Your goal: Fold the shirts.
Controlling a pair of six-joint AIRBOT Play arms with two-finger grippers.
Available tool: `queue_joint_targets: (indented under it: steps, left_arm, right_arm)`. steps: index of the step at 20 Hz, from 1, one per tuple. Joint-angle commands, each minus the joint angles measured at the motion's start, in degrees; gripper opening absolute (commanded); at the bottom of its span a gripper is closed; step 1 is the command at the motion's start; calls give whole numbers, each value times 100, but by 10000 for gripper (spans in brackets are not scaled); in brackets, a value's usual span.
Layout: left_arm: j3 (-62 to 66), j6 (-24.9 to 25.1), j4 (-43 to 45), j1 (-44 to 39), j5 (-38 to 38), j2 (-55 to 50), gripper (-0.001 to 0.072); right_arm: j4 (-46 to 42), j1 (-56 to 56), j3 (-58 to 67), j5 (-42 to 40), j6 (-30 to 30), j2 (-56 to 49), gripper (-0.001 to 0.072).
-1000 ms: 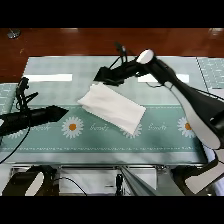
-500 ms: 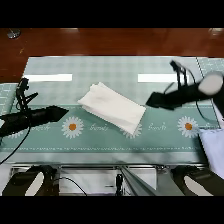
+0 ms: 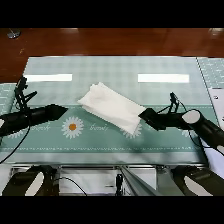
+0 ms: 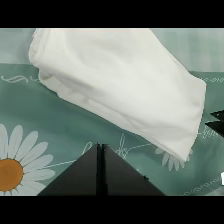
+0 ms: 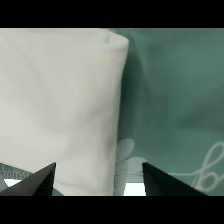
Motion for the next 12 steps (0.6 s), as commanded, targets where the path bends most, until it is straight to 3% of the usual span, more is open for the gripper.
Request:
queue_joint_targets:
  steps: [1, 5, 7, 8, 9, 12]
  left_arm:
    - [-2, 2, -31, -4, 22, 4, 27]
    - [-2, 4, -31, -4, 24, 4, 27]
    - [-2, 2, -31, -4, 33, 4, 27]
    - [-2, 2, -31, -4, 46, 4, 27]
    - [-2, 2, -31, -4, 50, 4, 27]
    - [-2, 2, -31, -4, 48, 4, 28]
  right_arm:
    - [1069, 37, 289, 146, -911, -914, 618]
    - [1145, 256, 516, 396, -1099, -1443, 593]
    - [1239, 472, 706, 321, -1298, -1534, 273]
    - [1266, 531, 868, 323, -1491, -1534, 61]
    - [1263, 531, 1110, 393, -1613, -1534, 24]
    - [1150, 387, 2181, 828, -1895, -1528, 24]
